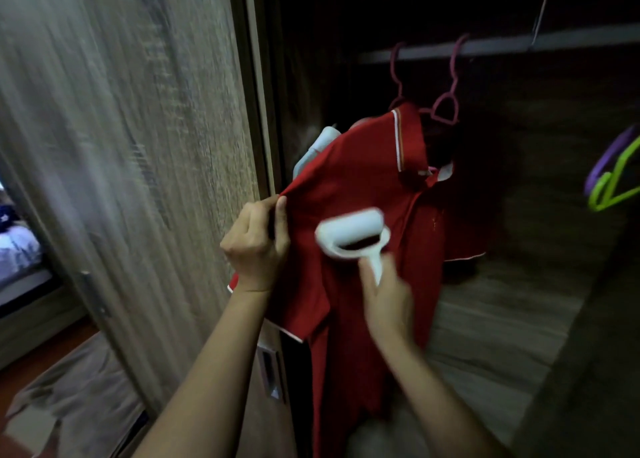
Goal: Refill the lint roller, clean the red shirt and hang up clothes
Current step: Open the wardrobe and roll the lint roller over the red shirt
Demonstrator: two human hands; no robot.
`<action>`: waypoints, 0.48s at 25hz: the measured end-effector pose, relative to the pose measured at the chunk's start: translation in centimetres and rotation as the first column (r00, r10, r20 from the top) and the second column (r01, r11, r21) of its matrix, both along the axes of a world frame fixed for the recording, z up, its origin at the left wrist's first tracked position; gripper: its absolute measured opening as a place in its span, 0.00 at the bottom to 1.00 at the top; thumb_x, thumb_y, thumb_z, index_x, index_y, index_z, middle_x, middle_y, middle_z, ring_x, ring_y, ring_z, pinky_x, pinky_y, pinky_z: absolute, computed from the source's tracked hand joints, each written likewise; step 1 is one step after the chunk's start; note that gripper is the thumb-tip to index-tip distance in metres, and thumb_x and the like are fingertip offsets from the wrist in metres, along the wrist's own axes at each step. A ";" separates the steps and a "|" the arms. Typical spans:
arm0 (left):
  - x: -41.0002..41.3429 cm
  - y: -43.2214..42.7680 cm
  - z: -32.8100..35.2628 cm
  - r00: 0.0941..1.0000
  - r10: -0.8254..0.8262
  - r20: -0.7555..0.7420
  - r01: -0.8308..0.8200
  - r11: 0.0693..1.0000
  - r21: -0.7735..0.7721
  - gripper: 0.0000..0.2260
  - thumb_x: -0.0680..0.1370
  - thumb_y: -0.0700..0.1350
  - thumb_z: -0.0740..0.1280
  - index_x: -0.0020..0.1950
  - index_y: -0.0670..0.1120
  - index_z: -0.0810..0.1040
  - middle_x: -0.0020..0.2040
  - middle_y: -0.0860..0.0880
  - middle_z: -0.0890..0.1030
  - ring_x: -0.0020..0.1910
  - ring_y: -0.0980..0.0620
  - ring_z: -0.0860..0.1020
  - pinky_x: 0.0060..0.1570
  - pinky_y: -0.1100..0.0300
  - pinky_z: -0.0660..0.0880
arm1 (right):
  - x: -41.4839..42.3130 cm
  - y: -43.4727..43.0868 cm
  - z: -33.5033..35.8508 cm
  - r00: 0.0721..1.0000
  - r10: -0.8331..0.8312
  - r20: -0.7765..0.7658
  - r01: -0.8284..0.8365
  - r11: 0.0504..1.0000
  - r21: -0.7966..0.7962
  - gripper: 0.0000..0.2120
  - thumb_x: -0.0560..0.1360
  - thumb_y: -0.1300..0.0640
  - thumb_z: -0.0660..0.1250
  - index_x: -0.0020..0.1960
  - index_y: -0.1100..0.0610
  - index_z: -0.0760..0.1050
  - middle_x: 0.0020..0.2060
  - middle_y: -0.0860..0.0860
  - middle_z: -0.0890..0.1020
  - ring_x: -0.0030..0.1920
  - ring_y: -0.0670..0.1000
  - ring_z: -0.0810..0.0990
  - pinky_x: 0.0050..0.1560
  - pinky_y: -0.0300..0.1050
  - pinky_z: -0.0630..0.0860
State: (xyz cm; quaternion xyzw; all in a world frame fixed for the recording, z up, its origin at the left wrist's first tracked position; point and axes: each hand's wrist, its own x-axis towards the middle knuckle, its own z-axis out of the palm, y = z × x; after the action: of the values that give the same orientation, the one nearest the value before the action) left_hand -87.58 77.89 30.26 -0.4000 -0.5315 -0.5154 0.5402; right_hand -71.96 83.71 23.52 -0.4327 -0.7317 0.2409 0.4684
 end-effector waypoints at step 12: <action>0.1 -0.1 0.0 0.998 0.069 -0.012 -0.069 0.998 -0.003 0.10 0.79 0.42 0.64 0.42 0.40 0.80 0.31 0.45 0.79 0.28 0.50 0.75 0.29 0.59 0.66 | 0.4 3.1 1.3 0.990 0.016 -0.144 -0.010 0.999 0.041 0.18 0.76 0.38 0.52 0.50 0.52 0.69 0.33 0.59 0.81 0.34 0.63 0.80 0.29 0.46 0.63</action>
State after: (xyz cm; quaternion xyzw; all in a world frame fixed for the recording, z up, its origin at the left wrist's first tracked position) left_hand -87.45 77.84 30.26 -0.3855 -0.5427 -0.4929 0.5603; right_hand -71.57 86.77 24.85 -0.4000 -0.7035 0.2599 0.5268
